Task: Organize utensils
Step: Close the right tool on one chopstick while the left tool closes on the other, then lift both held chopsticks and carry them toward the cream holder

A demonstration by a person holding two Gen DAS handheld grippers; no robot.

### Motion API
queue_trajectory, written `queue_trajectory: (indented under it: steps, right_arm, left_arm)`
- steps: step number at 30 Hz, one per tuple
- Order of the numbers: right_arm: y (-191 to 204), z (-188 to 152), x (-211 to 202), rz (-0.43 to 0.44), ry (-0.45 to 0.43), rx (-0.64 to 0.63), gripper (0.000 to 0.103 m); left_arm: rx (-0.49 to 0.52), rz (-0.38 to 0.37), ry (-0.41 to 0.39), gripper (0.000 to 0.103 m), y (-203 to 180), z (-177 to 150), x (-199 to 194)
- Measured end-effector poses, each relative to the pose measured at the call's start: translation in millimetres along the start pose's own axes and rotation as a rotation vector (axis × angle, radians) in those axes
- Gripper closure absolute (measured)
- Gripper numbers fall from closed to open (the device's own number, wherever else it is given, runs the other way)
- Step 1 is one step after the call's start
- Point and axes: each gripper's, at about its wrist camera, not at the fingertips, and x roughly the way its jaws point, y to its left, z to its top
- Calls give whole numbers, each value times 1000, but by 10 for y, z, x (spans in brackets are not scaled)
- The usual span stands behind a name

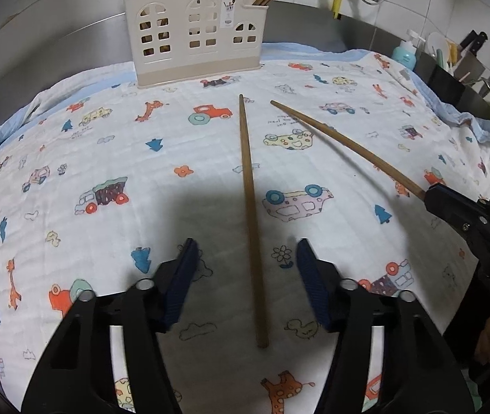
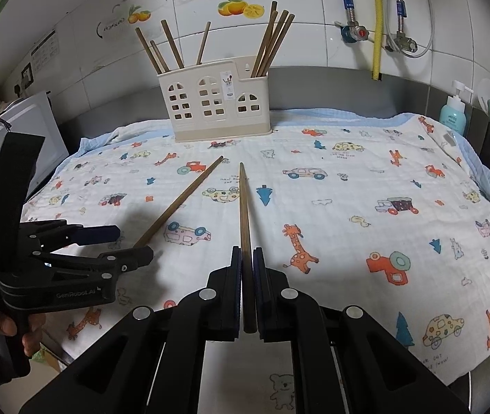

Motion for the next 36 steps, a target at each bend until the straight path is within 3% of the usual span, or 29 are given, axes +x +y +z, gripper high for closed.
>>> queue_trajectory:
  steps: [2,5,12,20,32,36]
  right_arm:
    - [0,-1,0,0,1,1,96]
    - [-4,-2,-3,-2,2,3,96]
    - [2,-7,5,-10,0,-3,96]
    - [-4,-3,-20,-11,-6,-7,96]
    - [66,156,-152,-17,-43,-61,96]
    - [80,247,-212,-5,-60,-72,96]
  left_arm:
    - [-4,-9,-3,61,6,-4,4]
    - [-3,2,-8,68,2,-7,3]
    - [16,-1,-14,75,-71,-21,17]
    - [8,26,-13,93,-41,-14,10]
    - [-1,-13,2,96,56,-3,-33]
    - [-17,-29,-25,97,103,17,-114]
